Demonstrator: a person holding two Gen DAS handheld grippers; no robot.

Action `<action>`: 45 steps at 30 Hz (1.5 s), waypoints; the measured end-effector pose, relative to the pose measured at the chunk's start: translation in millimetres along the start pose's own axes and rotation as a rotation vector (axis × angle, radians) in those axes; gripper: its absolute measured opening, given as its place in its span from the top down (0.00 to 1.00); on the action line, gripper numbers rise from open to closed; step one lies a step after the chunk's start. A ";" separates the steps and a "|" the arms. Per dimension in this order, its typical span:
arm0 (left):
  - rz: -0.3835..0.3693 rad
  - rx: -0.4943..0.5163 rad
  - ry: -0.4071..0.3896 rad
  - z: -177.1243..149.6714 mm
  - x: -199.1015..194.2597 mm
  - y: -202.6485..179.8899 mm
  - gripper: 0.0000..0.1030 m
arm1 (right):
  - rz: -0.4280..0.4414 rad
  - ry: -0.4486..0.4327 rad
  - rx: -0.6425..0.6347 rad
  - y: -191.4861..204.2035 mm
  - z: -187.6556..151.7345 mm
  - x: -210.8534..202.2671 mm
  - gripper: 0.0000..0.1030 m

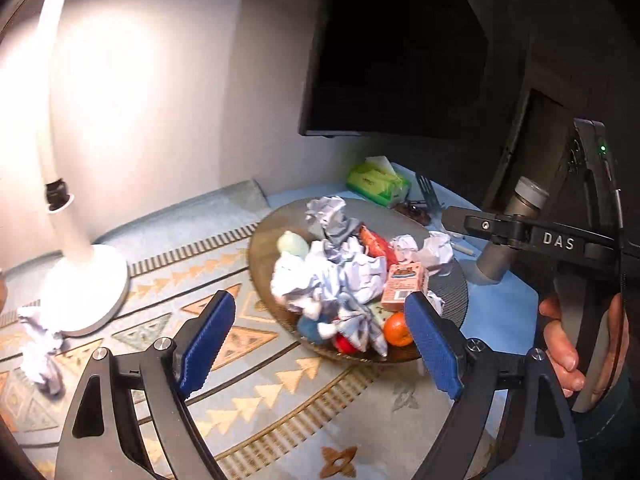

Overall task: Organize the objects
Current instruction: 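Carry the plaid bow and paper ball into the glass bowl, release, then move both open tools back toward the last paper balls by the lamp, then grasp a paper ball with left tool while right tool grasps another paper ball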

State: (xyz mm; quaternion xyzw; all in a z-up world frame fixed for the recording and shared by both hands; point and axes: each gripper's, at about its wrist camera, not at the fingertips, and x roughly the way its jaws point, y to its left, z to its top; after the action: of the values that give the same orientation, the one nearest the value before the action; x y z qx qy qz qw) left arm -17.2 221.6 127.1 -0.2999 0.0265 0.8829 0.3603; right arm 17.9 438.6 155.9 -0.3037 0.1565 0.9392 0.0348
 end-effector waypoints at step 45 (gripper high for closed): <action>0.298 -0.314 0.080 -69.6 -102.0 257.5 0.17 | 0.338 0.367 -0.188 243.7 -130.7 146.4 0.21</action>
State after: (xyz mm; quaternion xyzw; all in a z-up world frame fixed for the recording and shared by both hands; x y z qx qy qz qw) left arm -92.4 -50.2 82.5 -0.3800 -0.0530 0.9070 0.1734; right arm -67.1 161.9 37.1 -0.4405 0.1207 0.8712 -0.1800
